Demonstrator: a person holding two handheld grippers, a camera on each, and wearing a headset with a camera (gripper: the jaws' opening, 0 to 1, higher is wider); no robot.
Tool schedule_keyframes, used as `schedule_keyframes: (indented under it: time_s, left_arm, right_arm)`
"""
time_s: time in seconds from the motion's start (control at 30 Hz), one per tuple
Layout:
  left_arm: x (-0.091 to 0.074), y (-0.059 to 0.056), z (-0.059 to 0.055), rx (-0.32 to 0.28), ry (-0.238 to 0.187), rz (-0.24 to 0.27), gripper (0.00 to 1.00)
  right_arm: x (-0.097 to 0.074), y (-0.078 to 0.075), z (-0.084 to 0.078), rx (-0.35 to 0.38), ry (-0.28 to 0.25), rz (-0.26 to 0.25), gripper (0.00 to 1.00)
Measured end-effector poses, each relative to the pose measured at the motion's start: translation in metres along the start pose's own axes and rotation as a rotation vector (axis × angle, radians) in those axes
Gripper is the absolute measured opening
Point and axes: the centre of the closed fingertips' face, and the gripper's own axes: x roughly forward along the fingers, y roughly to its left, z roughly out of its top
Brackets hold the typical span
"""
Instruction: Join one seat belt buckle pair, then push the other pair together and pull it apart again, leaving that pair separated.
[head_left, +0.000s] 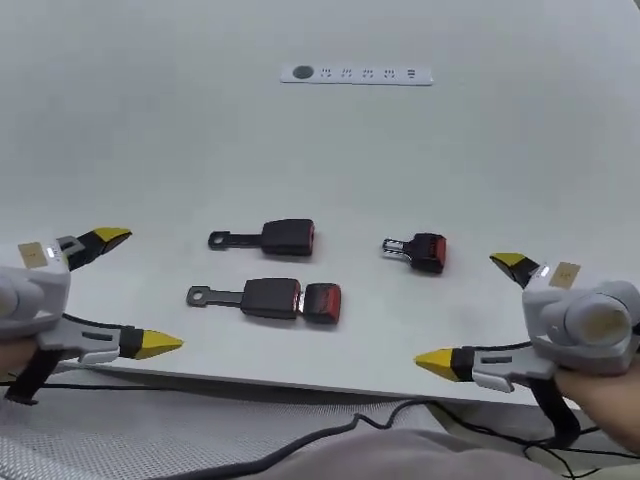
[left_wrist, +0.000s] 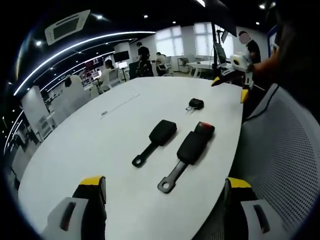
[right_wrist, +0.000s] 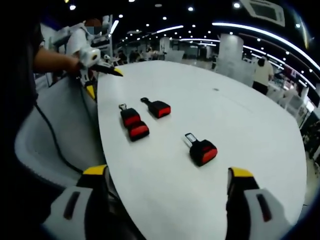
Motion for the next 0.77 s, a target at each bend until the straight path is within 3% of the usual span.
schedule_keyframes:
  time_s: [0.33, 0.53, 0.77]
  left_arm:
    - [0.004, 0.002, -0.003, -0.012, -0.001, 0.012, 1.00]
    - [0.004, 0.003, -0.003, -0.014, -0.001, 0.015, 1.00]
    - [0.004, 0.003, -0.004, -0.020, 0.002, 0.011, 1.00]
  right_arm:
    - [-0.011, -0.012, -0.010, 0.056, 0.003, -0.042, 0.99]
    - [-0.013, -0.016, -0.012, 0.047, 0.016, -0.046, 0.99]
    - [-0.009, -0.019, 0.002, 0.039, -0.004, -0.049, 0.99]
